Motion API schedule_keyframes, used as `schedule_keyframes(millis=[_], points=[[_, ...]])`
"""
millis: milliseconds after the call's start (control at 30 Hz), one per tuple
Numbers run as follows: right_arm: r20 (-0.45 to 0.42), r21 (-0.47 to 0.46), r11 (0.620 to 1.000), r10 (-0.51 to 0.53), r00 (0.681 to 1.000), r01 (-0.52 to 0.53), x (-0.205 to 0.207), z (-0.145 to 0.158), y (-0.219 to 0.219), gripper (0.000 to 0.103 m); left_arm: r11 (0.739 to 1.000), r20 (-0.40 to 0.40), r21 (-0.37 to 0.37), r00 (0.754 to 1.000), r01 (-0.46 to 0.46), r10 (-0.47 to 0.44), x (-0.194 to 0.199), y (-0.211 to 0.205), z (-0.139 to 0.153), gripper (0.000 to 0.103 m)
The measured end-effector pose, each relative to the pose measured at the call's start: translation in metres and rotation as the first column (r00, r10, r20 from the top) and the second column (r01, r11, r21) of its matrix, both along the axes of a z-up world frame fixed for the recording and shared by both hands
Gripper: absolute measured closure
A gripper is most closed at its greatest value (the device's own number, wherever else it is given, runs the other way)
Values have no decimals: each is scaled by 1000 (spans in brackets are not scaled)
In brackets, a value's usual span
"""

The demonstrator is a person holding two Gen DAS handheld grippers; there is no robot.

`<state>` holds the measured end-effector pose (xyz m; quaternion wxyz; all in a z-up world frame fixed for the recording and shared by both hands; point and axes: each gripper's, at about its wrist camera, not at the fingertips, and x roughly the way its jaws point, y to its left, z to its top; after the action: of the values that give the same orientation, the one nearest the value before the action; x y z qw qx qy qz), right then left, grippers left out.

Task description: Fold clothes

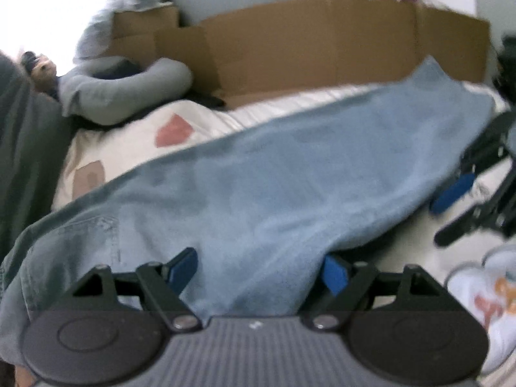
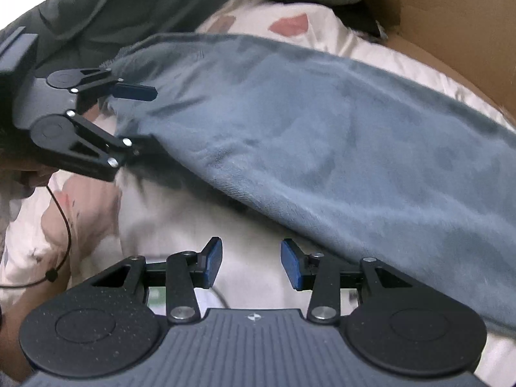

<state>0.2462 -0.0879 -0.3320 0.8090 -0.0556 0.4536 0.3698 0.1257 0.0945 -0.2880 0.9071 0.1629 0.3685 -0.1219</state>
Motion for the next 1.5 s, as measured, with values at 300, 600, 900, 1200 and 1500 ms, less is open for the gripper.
schedule_keyframes(millis=[300, 600, 900, 1200, 1500], points=[[66, 6, 998, -67, 996, 67, 27, 4, 11, 56, 999, 30, -40, 999, -31, 32, 8, 7, 6, 20], [65, -93, 995, -16, 998, 22, 24, -18, 37, 52, 999, 1, -27, 999, -40, 40, -6, 17, -2, 20], [44, -157, 978, 144, 989, -136, 28, -14, 44, 53, 984, -52, -2, 983, -178, 178, -30, 36, -17, 20], [53, -162, 974, 168, 984, -158, 25, -15, 42, 53, 940, -95, -4, 935, -342, 340, -52, 54, -32, 20], [81, -133, 986, 115, 990, -104, 15, -13, 33, 53, 875, -183, -223, 900, -430, 396, -43, 72, -43, 56]])
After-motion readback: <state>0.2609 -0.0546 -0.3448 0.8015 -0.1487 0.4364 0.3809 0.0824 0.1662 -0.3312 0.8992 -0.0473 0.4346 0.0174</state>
